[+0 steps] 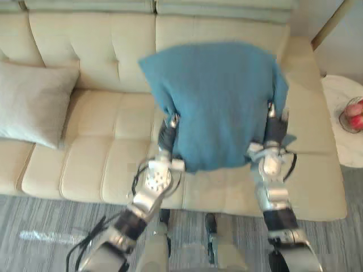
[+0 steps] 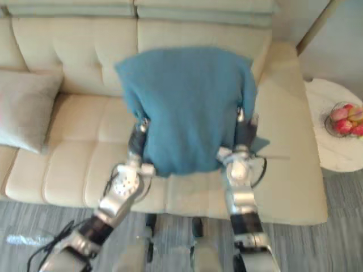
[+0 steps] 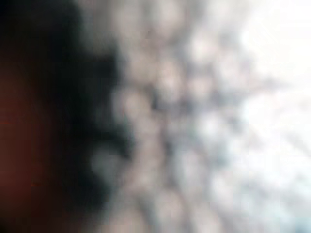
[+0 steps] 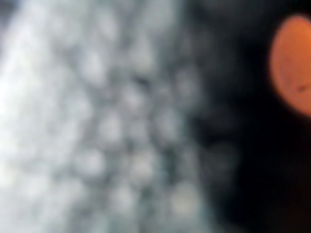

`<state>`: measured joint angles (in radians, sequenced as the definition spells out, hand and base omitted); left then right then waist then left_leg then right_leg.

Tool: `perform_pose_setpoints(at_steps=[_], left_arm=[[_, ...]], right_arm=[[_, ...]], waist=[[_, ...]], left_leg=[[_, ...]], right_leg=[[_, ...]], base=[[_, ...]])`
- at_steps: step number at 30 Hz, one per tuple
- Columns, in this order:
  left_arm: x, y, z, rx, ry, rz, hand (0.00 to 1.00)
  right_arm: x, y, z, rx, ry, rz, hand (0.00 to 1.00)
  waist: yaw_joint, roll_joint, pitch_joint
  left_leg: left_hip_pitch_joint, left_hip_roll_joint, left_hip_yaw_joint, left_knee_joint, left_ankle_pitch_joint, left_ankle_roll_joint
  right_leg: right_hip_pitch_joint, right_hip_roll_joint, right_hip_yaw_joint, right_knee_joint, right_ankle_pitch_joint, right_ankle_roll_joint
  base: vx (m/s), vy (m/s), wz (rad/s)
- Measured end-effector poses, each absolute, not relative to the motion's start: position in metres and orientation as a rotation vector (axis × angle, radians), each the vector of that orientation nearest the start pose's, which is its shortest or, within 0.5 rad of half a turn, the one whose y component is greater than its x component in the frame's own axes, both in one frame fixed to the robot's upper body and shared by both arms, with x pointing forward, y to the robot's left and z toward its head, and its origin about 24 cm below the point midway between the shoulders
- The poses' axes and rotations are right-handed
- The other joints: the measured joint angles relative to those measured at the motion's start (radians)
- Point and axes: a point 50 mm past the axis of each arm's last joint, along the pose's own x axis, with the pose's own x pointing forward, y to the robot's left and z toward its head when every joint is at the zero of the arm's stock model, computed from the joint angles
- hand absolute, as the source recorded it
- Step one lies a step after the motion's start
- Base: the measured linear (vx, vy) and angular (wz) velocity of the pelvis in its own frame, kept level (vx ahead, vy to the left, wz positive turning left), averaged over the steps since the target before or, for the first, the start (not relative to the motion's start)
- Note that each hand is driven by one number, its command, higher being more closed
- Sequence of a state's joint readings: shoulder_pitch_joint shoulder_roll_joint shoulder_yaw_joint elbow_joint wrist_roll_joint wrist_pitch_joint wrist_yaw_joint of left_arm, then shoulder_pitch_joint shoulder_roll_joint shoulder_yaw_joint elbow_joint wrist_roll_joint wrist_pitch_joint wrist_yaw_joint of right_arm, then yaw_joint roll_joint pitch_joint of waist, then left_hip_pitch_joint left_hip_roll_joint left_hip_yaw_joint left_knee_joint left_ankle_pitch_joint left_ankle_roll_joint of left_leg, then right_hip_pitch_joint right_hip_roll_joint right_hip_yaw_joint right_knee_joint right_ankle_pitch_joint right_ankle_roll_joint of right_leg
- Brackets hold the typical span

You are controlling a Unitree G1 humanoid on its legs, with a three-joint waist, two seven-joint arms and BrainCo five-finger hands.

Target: Pick up cushions and gather them together orderly.

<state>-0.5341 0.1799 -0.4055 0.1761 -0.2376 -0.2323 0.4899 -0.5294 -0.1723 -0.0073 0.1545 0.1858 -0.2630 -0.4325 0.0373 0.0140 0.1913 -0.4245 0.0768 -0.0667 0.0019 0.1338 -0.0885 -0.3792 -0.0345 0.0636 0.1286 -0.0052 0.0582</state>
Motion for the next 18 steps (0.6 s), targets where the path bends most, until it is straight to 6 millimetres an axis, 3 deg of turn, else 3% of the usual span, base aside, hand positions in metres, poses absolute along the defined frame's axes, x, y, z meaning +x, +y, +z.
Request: perform_pose_setpoints(at_steps=[1,4,5,6,7,8,9,13,14,18], left_arm=[[0.322,0.08,0.162,-0.089,-0.496,-0.008,1.0],[0.345,0.084,0.22,-0.124,-0.637,0.104,1.0],[0.348,0.084,0.23,-0.126,-0.659,0.116,1.0],[0.356,0.085,0.251,-0.123,-0.699,0.14,1.0],[0.364,0.086,0.286,-0.121,-0.765,0.177,1.0],[0.365,0.086,0.294,-0.122,-0.779,0.187,1.0],[0.366,0.084,0.32,-0.116,-0.83,0.208,1.0],[0.374,0.096,0.367,-0.046,-0.88,0.292,1.0],[0.376,0.098,0.375,-0.043,-0.877,0.311,0.0],[0.374,0.104,0.405,-0.069,-0.873,0.359,0.0]], right_arm=[[0.328,-0.166,0.192,0.16,-0.634,-0.308,1.0],[0.341,-0.153,0.254,0.157,-0.803,-0.332,1.0],[0.343,-0.152,0.264,0.16,-0.825,-0.336,1.0],[0.348,-0.152,0.282,0.159,-0.858,-0.356,1.0],[0.356,-0.153,0.311,0.174,-0.892,-0.391,1.0],[0.357,-0.152,0.317,0.181,-0.895,-0.4,1.0],[0.36,-0.151,0.333,0.202,-0.907,-0.419,1.0],[0.375,-0.147,0.354,0.221,-0.844,-0.455,1.0],[0.379,-0.144,0.357,0.224,-0.819,-0.46,0.0],[0.384,-0.141,0.372,0.282,-0.75,-0.508,0.0]], waist=[[0.005,-0.001,0.009],[0.016,0.012,0.033],[0.018,0.014,0.046],[0.02,0.019,0.071],[0.019,0.027,0.118],[0.019,0.027,0.126],[0.019,0.029,0.132],[0.018,0.033,0.171],[0.019,0.033,0.171],[0.02,0.037,0.187]], left_leg=[[-0.007,0.001,0.0,0.0,0.002,-0.002],[-0.065,0.003,-0.001,-0.009,0.048,-0.007],[-0.062,0.003,-0.003,-0.02,0.058,-0.007],[-0.064,0.001,-0.006,-0.032,0.074,-0.009],[-0.067,0.0,-0.013,-0.045,0.091,-0.009],[-0.071,0.0,-0.016,-0.052,0.095,-0.01],[-0.101,0.001,-0.025,-0.066,0.105,-0.014],[-0.15,-0.003,-0.031,-0.087,0.139,-0.01],[-0.173,-0.004,-0.031,-0.087,0.141,-0.01],[-0.275,-0.005,-0.025,-0.089,0.147,-0.01]], right_leg=[[-0.014,0.001,0.0,0.012,0.0,0.0],[-0.095,0.003,-0.006,0.063,-0.003,0.002],[-0.099,0.002,-0.007,0.067,-0.003,0.003],[-0.111,0.001,-0.011,0.081,-0.004,0.004],[-0.12,0.001,-0.018,0.087,-0.004,0.005],[-0.128,0.0,-0.021,0.091,-0.004,0.005],[-0.167,0.001,-0.027,0.1,-0.004,0.005],[-0.231,-0.001,-0.028,0.113,-0.003,0.005],[-0.253,-0.002,-0.028,0.112,-0.002,0.006],[-0.357,-0.006,-0.025,0.108,0.004,0.01]], base=[[-0.14,-0.048,-0.03],[-0.1,-0.034,0.03],[-0.05,-0.019,0.08],[-0.05,-0.022,0.11],[-0.07,-0.026,0.11],[-0.08,-0.029,0.12],[-0.06,-0.022,0.08],[-0.01,-0.013,0.01],[0.03,-0.032,-0.03],[0.05,-0.035,-0.05]])
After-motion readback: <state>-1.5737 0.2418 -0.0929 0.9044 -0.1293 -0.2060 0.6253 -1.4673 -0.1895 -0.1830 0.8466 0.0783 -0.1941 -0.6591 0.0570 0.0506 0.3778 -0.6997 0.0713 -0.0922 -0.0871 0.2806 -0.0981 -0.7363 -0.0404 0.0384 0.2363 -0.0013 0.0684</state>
